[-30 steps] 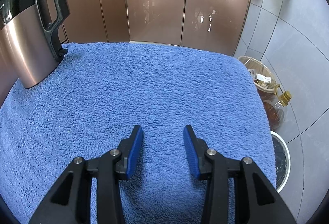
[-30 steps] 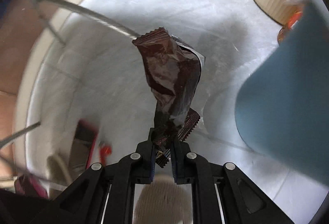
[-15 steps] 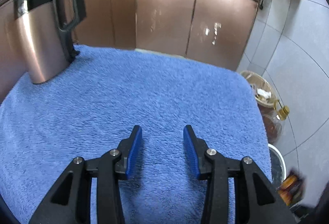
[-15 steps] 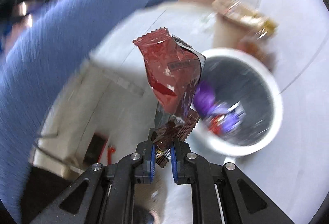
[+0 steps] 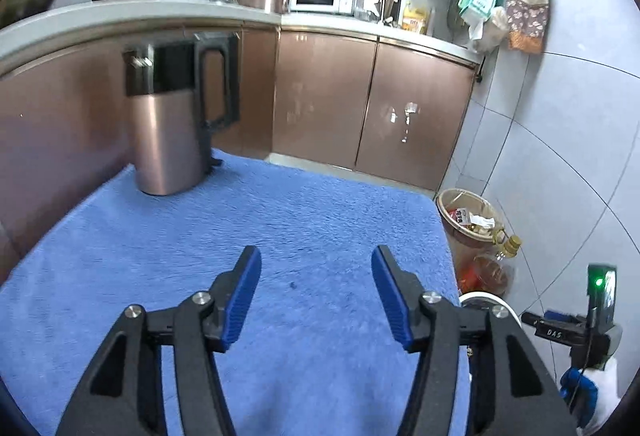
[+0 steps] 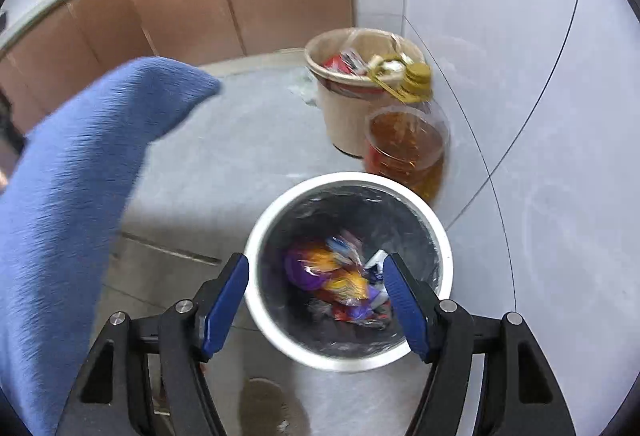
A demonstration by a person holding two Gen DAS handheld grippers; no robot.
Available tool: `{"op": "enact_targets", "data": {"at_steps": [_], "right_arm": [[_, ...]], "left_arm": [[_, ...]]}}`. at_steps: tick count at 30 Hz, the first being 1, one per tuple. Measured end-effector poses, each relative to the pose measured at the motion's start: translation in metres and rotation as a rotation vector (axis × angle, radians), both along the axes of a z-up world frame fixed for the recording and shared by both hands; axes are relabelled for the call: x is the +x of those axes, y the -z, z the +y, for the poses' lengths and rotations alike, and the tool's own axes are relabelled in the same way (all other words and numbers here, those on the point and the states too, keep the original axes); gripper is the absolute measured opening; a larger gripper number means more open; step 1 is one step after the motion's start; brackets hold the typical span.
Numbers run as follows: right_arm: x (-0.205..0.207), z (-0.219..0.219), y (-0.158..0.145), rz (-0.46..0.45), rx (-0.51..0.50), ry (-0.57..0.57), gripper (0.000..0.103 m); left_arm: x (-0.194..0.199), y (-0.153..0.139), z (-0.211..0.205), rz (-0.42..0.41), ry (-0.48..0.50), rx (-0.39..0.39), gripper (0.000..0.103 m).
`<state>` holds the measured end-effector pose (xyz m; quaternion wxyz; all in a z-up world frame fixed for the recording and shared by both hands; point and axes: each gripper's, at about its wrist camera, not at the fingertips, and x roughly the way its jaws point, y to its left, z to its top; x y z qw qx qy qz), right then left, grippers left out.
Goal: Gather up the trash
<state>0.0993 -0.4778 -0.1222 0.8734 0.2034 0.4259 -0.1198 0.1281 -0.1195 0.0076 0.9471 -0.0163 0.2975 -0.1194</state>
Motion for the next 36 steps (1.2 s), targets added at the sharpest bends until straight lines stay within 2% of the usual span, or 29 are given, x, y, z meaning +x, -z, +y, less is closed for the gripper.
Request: {"op": "enact_targets", "data": {"at_steps": [2,4,5,7,9,13,18,24,28,36], "right_arm": [[-0.006,0.023,-0.029,-0.064,-0.027,-0.06,0.072],[-0.02,0.052,-0.064,-0.149,-0.047,-0.109,0.083],[-0.026,0.067,-0.081,-0.192,-0.06,-0.135,0.085],[-0.037,0.089,-0.106,-0.253,-0.087,-0.18,0.095],[-0.054,0.117,-0.135,-0.317,-0.126,-0.23,0.099],[-0.079,0.156,-0.17,-0.401,-0.153,-0.3,0.103],[-0.103,0.195,-0.188,-0.457,-0.181,-0.364,0.103],[-0.129,0.232,-0.203,-0.502,-0.223,-0.41,0.103],[-0.141,0.238,-0.211,-0.533,-0.238,-0.408,0.103],[-0.163,0.23,-0.223,-0.587,-0.268,-0.357,0.103]], "left_arm": [[-0.021,-0.011,0.004,-0.027,-0.002,0.026,0.061],[-0.041,-0.02,0.008,-0.055,-0.01,0.053,0.067],[-0.053,-0.025,0.011,-0.062,-0.017,0.062,0.069],[-0.068,-0.029,0.019,-0.067,-0.036,0.073,0.071],[-0.086,-0.033,0.028,-0.08,-0.066,0.088,0.073],[-0.119,-0.04,0.049,-0.1,-0.111,0.101,0.075],[-0.153,-0.054,0.072,-0.154,-0.179,0.101,0.078],[-0.177,-0.064,0.086,-0.185,-0.254,0.102,0.079],[-0.189,-0.072,0.083,-0.225,-0.255,0.109,0.083],[-0.207,-0.09,0.072,-0.311,-0.257,0.13,0.084]]}}
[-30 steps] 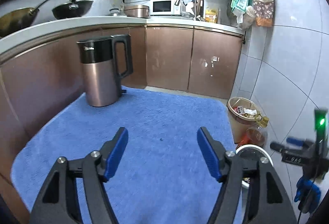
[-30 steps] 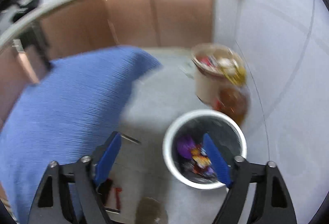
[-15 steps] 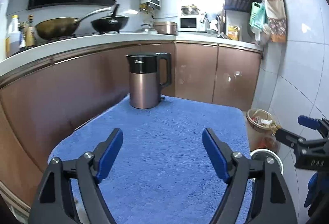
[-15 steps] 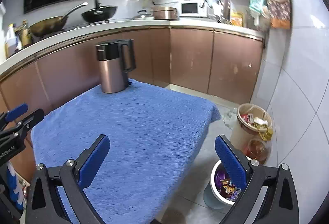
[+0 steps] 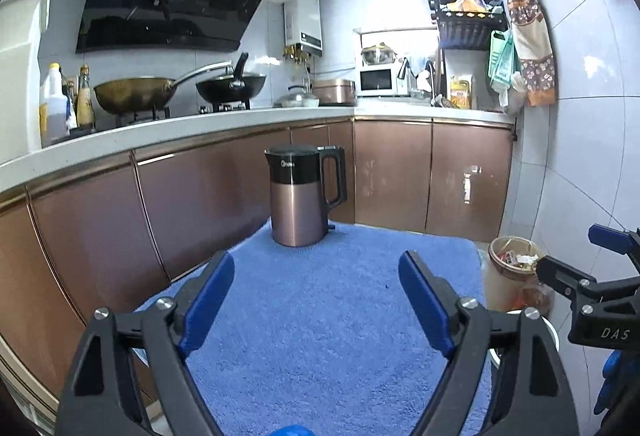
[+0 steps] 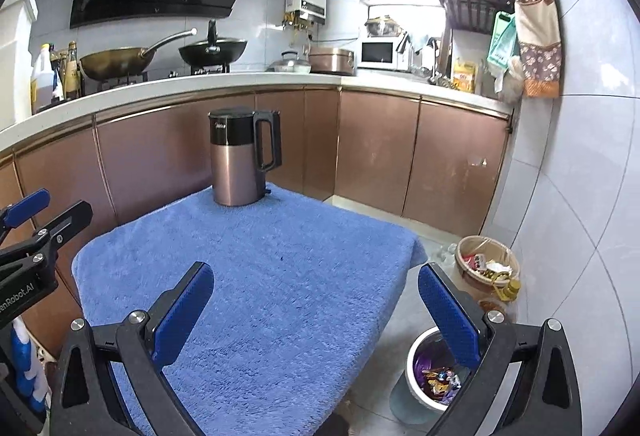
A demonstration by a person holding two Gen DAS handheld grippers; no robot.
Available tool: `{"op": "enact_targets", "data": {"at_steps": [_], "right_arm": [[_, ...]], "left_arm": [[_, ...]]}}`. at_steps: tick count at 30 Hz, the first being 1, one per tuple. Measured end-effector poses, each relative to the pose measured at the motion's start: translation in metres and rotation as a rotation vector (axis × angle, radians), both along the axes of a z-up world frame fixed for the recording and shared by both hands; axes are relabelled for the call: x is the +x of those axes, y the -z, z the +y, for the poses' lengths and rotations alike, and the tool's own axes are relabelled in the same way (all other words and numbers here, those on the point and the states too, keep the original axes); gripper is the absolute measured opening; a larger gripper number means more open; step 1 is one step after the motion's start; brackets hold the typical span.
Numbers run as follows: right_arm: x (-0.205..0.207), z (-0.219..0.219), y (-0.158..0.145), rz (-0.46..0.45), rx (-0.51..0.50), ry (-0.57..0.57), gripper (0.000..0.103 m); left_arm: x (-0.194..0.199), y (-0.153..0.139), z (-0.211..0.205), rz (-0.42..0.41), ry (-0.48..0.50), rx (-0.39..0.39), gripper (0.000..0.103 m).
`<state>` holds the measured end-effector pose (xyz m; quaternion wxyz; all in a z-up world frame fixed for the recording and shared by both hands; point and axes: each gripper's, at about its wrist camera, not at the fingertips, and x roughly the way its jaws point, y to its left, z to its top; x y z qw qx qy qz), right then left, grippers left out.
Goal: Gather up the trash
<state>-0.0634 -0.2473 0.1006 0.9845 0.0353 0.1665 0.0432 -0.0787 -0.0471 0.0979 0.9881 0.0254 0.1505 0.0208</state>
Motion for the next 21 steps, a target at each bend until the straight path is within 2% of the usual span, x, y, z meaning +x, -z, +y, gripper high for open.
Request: {"op": "enact_targets", "data": {"at_steps": [7,21], "right_arm": [[-0.006,-0.012,-0.003,-0.022,0.017,0.029,0.103],[0.002,-0.028,0.005,-0.032,0.031,0.128,0.103]], "left_arm": [[-0.004,-0.004,-0.009,-0.021,0.007,0.017,0.084],[0.018,0.008,-0.017,0.028,0.042,0.007,0.084]]}}
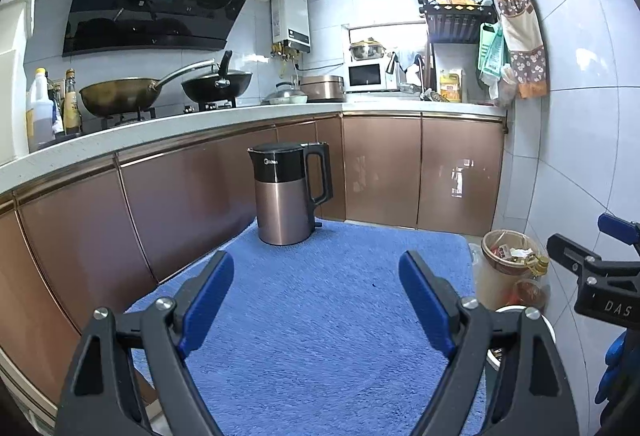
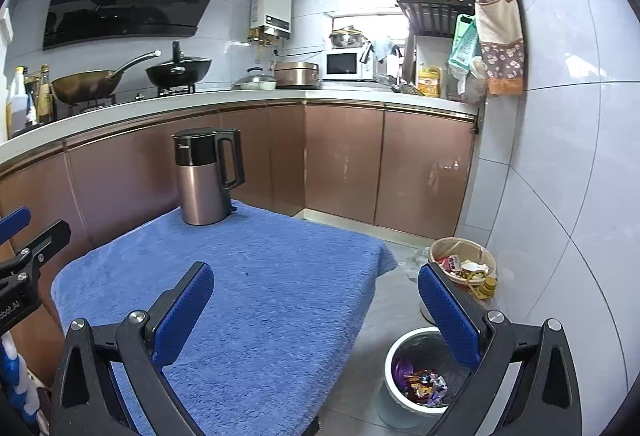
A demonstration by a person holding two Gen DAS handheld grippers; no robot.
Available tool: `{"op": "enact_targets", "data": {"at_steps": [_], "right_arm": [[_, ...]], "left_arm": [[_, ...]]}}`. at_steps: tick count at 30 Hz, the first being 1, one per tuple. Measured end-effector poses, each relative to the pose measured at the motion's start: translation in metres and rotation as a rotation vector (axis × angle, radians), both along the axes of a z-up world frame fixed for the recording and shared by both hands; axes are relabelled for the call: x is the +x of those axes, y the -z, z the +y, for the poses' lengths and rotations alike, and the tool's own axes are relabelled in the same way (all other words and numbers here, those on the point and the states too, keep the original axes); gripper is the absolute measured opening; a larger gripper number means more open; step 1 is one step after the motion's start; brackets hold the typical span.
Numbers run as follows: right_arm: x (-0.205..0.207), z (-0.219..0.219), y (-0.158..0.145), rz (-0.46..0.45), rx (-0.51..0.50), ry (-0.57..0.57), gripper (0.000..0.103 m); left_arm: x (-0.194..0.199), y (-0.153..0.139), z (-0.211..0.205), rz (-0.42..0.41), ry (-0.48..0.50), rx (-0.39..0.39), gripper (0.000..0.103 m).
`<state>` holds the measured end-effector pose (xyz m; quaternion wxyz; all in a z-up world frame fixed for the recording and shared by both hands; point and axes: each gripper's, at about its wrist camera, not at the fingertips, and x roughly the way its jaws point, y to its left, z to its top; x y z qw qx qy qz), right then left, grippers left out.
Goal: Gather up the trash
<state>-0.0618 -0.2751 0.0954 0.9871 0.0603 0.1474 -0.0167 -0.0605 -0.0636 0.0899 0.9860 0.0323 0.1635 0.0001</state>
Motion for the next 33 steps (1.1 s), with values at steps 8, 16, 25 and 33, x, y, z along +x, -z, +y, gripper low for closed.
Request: {"op": "enact_targets", "data": {"at_steps": [8,16,25,33], "right_arm": [[0.012,-0.006,0.0,-0.011,-0.029,0.064,0.103],[0.03,-0.022,-0.003,-0.022,-0.022,0.115,0.103],[0.045,-0.037,-0.006,-0.047,-0.007,0.187,0.103],[0.05,-0.04,-0.007,-0.023,-0.01,0.258,0.103]], "left_arm": [[0.023,0.007,0.002,0.018,-0.016,0.003,0.084],[0.05,0.008,0.005,0.02,-0.054,0.041,0.084],[0.075,0.007,0.01,0.021,-0.04,0.054,0.084],[0.093,0.003,0.016,0.012,0.007,0.038,0.084]]}}
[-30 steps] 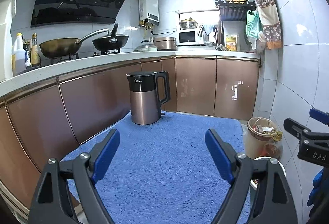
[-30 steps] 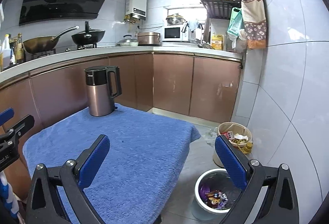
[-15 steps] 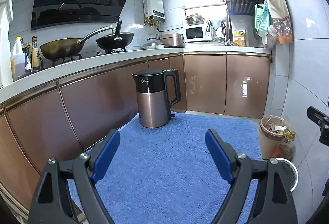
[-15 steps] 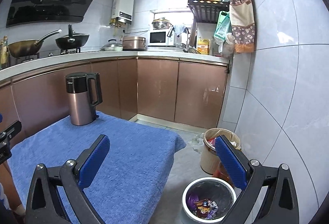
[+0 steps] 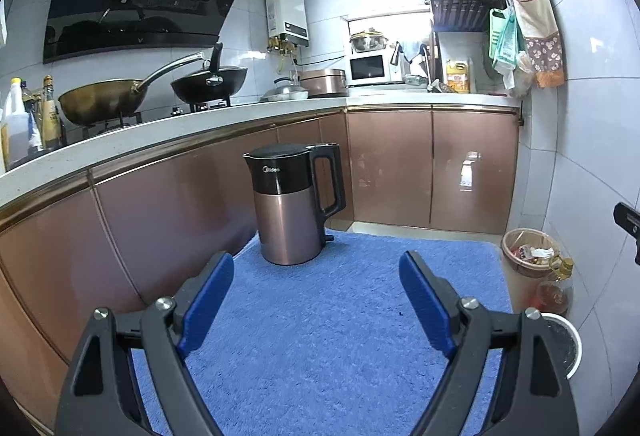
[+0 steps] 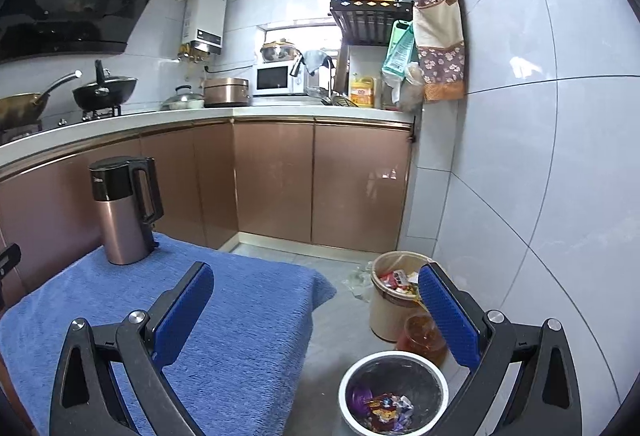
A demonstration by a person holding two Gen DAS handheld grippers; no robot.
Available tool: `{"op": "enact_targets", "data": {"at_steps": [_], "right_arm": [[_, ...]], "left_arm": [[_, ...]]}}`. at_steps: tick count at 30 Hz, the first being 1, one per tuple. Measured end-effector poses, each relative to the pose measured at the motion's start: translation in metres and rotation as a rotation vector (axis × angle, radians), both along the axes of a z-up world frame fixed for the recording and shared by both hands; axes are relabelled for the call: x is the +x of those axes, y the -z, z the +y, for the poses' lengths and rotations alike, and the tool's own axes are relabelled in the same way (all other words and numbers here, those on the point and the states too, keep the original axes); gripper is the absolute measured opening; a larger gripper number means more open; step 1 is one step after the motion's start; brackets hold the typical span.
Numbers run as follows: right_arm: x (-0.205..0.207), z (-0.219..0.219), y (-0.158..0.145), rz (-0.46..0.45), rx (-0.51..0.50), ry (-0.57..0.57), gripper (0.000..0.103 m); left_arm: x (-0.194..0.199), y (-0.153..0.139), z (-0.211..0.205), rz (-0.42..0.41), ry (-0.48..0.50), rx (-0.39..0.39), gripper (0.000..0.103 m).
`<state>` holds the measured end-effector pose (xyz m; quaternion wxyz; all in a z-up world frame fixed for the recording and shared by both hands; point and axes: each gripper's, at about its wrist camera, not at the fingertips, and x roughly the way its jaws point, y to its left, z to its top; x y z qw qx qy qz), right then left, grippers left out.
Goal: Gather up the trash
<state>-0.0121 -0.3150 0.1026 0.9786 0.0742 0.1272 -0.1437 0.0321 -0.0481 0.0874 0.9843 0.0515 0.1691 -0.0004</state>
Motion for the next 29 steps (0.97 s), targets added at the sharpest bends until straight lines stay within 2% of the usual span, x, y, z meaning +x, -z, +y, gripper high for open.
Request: {"op": "enact_targets", "data": {"at_steps": [10,29], "right_arm": [[-0.015,-0.001,-0.006,0.009,-0.013,0.072,0.103],[-0.035,0.013,-0.014,0.004,-0.025,0.052,0.103]], "left_arm": [[0.006,-0.01,0.007,-0.012,0.041,-0.024,0.084],[-0.011,-0.022,0.016,-0.027,0.037,-0.051,0.084]]}}
